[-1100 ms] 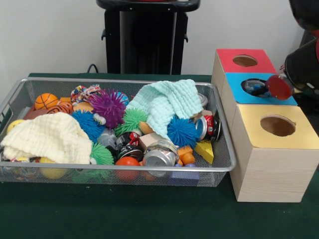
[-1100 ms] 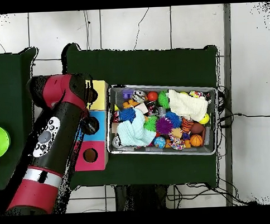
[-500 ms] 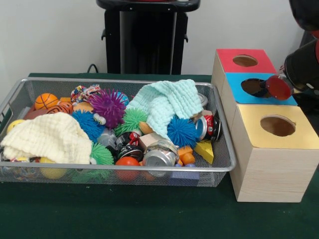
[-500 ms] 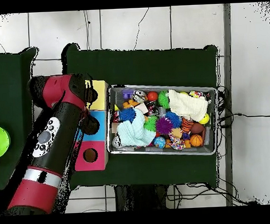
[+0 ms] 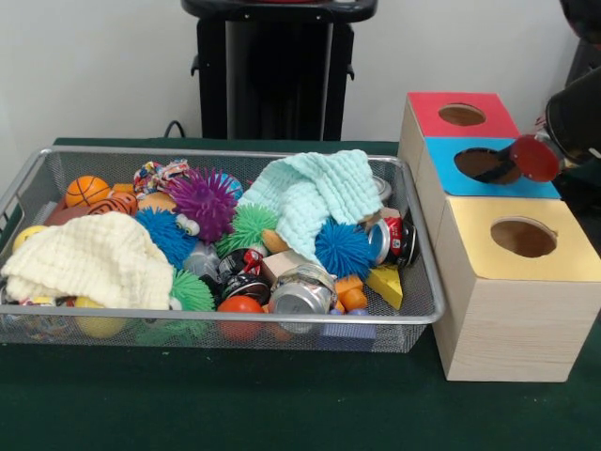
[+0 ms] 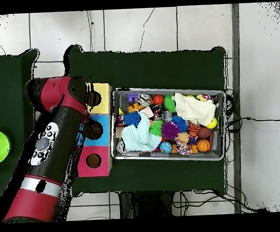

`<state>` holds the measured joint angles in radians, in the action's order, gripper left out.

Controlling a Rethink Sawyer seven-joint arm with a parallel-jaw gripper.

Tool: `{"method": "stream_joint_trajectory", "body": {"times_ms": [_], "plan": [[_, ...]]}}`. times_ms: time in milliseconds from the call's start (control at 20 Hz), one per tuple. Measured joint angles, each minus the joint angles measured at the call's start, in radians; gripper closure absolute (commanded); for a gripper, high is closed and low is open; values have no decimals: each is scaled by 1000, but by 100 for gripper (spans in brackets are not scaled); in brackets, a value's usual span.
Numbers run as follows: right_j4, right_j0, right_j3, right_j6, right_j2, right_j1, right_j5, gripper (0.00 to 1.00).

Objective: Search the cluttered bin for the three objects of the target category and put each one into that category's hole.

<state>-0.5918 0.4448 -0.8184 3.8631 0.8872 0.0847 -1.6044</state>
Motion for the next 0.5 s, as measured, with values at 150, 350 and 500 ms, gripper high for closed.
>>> {"method": "stream_joint_trajectory", "body": {"times_ms": [150, 350, 500], "plan": [[0, 2, -7, 0, 0, -10, 0, 0], [1, 8, -38, 0, 0, -46, 0, 0], [1, 13, -69, 0, 0, -83, 0, 0]]}}
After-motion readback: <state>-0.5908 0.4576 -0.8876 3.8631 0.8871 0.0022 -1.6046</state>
